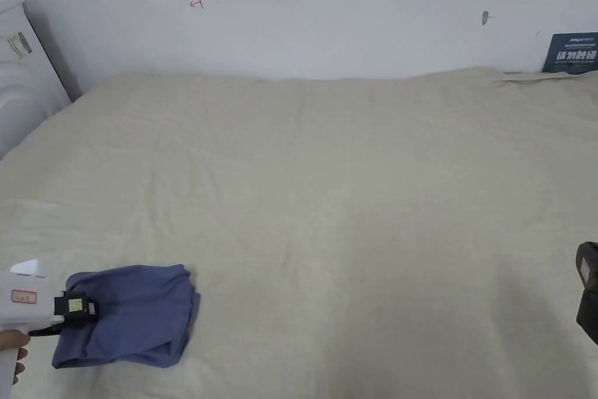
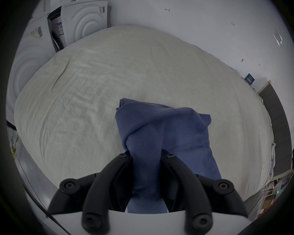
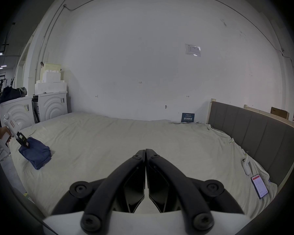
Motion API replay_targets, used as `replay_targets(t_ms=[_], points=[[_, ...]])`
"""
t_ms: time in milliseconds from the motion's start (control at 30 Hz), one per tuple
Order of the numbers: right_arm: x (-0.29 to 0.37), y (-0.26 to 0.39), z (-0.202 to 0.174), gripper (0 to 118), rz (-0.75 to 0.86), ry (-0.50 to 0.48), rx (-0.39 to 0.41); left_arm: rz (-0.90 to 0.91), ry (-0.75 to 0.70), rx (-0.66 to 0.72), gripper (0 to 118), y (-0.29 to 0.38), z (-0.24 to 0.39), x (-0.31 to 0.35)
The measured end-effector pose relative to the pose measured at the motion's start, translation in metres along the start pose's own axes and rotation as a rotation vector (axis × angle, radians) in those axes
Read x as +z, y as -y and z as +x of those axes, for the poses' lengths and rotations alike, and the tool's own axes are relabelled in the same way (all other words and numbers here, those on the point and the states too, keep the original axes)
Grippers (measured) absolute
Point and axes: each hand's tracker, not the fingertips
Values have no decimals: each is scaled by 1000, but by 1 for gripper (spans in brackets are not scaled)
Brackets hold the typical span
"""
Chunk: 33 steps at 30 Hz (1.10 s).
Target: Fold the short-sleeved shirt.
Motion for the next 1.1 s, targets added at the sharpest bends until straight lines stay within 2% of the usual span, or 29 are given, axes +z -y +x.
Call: replay_targets(t_ms=[67,133,200,233,567,767,933,1100], points=[[1,-1,2,0,-1,-3,-2,4,-22,5,50,2,2,1],[1,-2,4,0,-2,-8,-7,7,-77,0,80,3,6,2],[2,-3,5,0,-4,-11,-10,29,-118,-15,97,5,10,4],[2,-4,6,0,-4,-15,-10,46,-134,-21,101,7,12,6],[8,-14,9,0,3,-37,-9,282,-83,-32,102,10,49,78],[13,-22,13,0,15,-45,-14,437,23,-54,114,12,90,133],[18,-30,25,0,31,-34,-13,555,64,-117,110,21,140,169],[25,-36,36,0,45,-8,-22,723,26,-214,102,42,198,185]])
